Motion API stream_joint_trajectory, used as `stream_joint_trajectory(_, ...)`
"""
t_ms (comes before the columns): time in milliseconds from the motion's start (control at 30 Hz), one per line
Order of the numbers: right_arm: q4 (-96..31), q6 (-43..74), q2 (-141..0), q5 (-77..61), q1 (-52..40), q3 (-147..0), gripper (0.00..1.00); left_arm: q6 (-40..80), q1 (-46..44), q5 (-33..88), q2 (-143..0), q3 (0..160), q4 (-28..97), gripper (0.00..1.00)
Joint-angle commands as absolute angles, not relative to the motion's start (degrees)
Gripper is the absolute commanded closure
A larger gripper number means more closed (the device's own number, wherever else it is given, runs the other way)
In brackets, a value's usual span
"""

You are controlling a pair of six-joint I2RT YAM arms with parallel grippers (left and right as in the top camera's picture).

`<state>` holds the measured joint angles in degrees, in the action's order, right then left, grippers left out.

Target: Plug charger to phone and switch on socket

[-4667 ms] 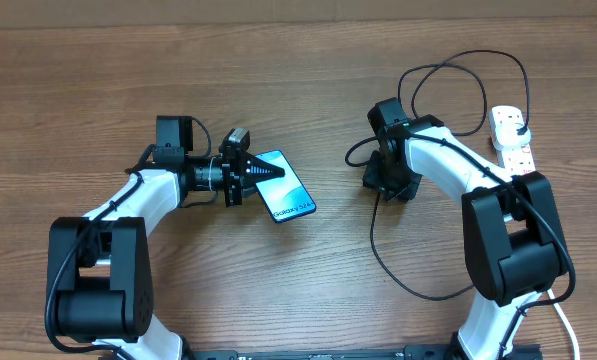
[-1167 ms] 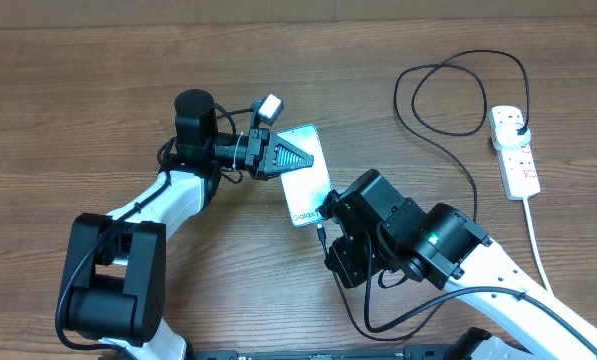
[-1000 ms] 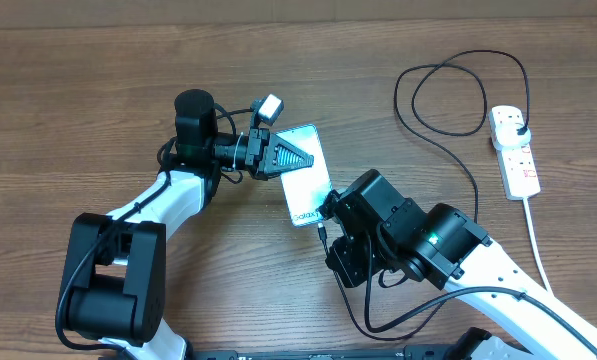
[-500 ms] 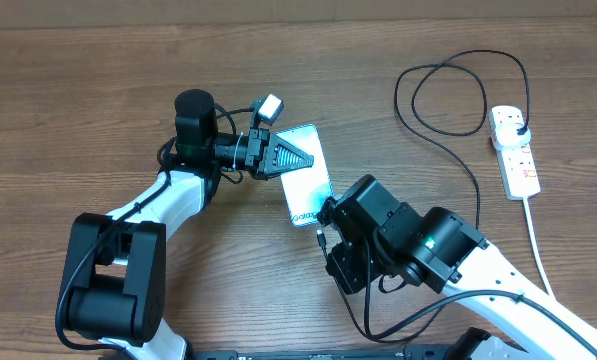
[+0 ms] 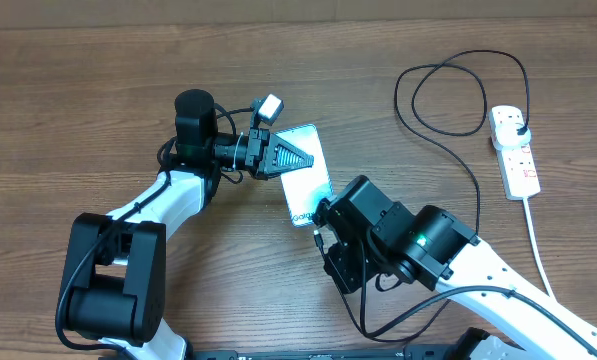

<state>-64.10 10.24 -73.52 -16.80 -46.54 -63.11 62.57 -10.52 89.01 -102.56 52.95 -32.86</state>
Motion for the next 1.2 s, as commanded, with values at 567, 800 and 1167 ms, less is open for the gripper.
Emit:
stream_joint_trajectory(567, -64.6, 10.4, -73.7, -14.0, -46.8, -66.4, 0.96, 58.7, -11.0, 90.7, -102.8, 53.3, -33.2, 0.96)
stream_joint_trajectory(800, -63.9, 10.4, -73.8, -13.9, -46.8, -66.4, 0.96, 59.1, -11.1, 90.7, -102.8, 53.3, -28.7, 0.96)
stream_joint_trajectory(1167, -64.2, 11.1, -73.8, -14.2, -46.8, -66.4, 0.96, 58.7, -11.1, 90.7, -102.8, 53.3, -28.5, 0.96)
